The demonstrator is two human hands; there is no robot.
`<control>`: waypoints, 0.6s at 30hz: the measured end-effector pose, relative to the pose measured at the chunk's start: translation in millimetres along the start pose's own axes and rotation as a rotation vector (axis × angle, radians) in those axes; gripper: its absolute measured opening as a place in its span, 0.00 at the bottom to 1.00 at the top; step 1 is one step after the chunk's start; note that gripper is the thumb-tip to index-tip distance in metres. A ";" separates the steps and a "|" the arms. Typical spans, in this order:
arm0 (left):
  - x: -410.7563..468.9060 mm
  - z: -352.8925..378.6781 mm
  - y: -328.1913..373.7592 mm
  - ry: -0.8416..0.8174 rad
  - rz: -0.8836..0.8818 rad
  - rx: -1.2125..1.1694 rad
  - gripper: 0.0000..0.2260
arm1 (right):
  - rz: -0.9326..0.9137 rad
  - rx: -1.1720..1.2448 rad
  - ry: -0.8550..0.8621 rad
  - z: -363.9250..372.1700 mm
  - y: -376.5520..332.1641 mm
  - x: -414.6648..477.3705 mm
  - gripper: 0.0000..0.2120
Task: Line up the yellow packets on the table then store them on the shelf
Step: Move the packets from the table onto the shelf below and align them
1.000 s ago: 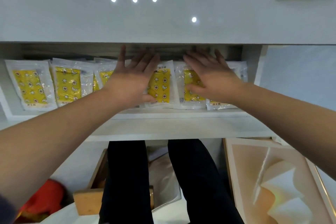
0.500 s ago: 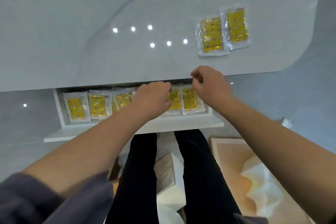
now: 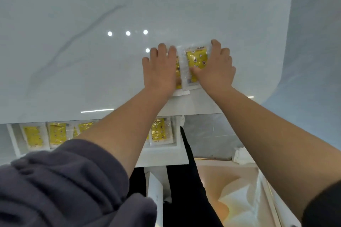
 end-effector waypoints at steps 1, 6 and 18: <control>3.8 2.0 2.2 -0.011 -0.005 0.024 0.34 | 0.012 0.035 -0.025 1.6 0.2 4.2 0.39; 7.1 12.4 -7.0 -0.134 -0.112 -0.014 0.25 | 0.028 0.175 -0.111 10.4 -1.1 6.9 0.27; -47.6 30.9 -35.6 -0.187 -0.066 -0.178 0.11 | -0.056 0.124 -0.195 31.7 -10.1 -32.6 0.18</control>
Point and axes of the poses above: each hand's wrist, its own x-axis towards the middle knuckle, its own z-axis out of the palm, y = z × x, the point moved 7 cm from there along x, towards the middle knuckle, and after that the axes turned 2 degrees about z, right-handed, at the moved point
